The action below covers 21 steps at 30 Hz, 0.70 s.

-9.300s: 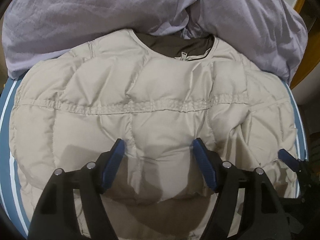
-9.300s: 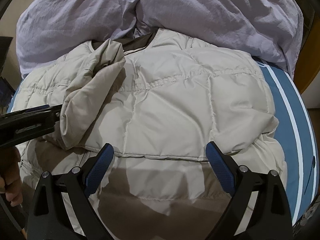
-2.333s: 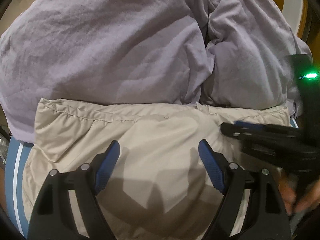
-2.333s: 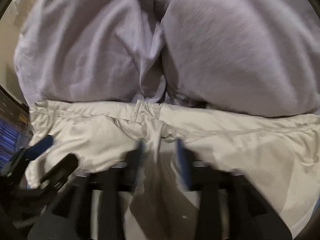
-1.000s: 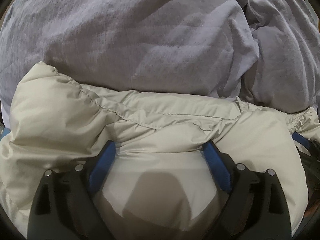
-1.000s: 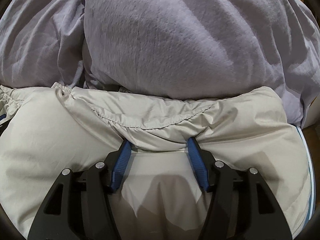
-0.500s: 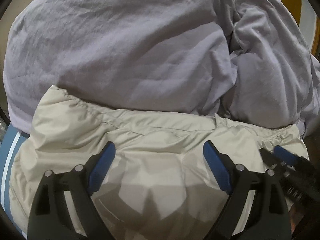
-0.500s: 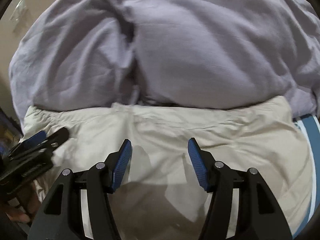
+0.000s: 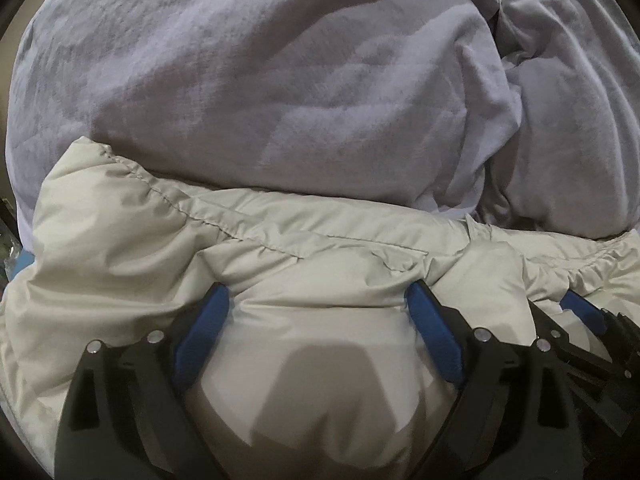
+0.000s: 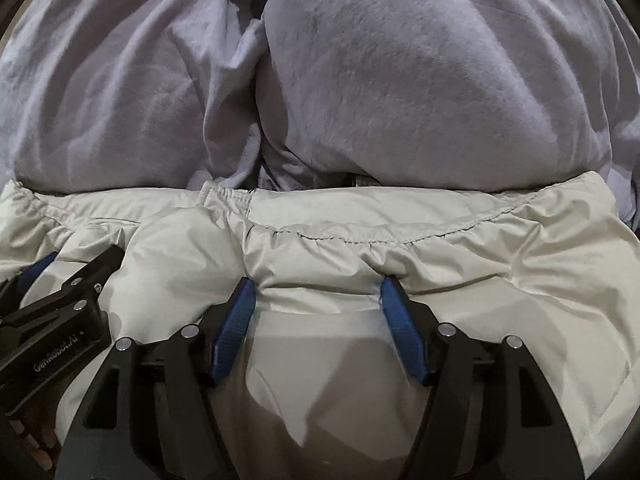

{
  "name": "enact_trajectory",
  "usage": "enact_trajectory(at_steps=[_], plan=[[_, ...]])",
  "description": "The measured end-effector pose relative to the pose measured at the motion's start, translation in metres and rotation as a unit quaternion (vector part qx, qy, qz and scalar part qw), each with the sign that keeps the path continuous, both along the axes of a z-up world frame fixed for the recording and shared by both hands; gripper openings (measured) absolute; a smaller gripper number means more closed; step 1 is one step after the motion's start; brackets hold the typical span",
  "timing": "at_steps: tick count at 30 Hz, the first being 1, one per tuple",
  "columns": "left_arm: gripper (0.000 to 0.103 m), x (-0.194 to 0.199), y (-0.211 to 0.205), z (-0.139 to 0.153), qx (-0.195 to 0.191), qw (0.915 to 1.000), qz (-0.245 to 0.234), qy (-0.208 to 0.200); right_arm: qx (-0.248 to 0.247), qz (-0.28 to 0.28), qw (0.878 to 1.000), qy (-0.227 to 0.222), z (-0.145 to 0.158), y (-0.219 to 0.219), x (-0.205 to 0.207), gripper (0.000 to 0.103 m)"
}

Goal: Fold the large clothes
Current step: 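Grasp the folded jacket edge with the left gripper while the right gripper grasps beside it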

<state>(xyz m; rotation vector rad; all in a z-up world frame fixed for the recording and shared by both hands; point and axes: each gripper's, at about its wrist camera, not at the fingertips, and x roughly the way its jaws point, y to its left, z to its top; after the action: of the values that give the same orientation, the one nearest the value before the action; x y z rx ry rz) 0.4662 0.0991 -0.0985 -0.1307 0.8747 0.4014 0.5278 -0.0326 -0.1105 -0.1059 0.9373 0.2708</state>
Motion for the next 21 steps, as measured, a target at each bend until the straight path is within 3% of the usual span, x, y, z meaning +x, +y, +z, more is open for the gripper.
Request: enact_trajectory(at_steps=[6,7,10,13,18,21], plan=[[0.093,0.010,-0.003,-0.024,0.010,0.9999,0.005,0.005,-0.018,-0.006,1.000,-0.021,-0.014,0.017,0.000,0.068],[0.094,-0.005,-0.004,-0.024,0.010,0.9999,0.007,0.007,-0.021,-0.006,1.000,-0.021,-0.016,0.020,0.000,0.068],[0.093,0.001,-0.006,-0.029,0.006,0.9998,0.005,0.017,-0.019,0.005,1.000,-0.006,-0.019,0.025,0.008,0.069],[0.092,-0.002,0.009,-0.007,-0.011,0.9997,0.002,0.021,0.001,0.025,0.999,0.022,-0.006,0.014,0.016,0.068],[0.092,-0.027,0.029,0.022,-0.002,1.0000,0.001,-0.007,-0.010,0.021,1.000,-0.021,0.027,-0.026,0.013,0.068],[0.092,-0.032,0.048,0.028,0.015,0.9998,0.014,-0.008,-0.030,-0.004,0.999,-0.033,0.031,-0.053,0.017,0.068]])
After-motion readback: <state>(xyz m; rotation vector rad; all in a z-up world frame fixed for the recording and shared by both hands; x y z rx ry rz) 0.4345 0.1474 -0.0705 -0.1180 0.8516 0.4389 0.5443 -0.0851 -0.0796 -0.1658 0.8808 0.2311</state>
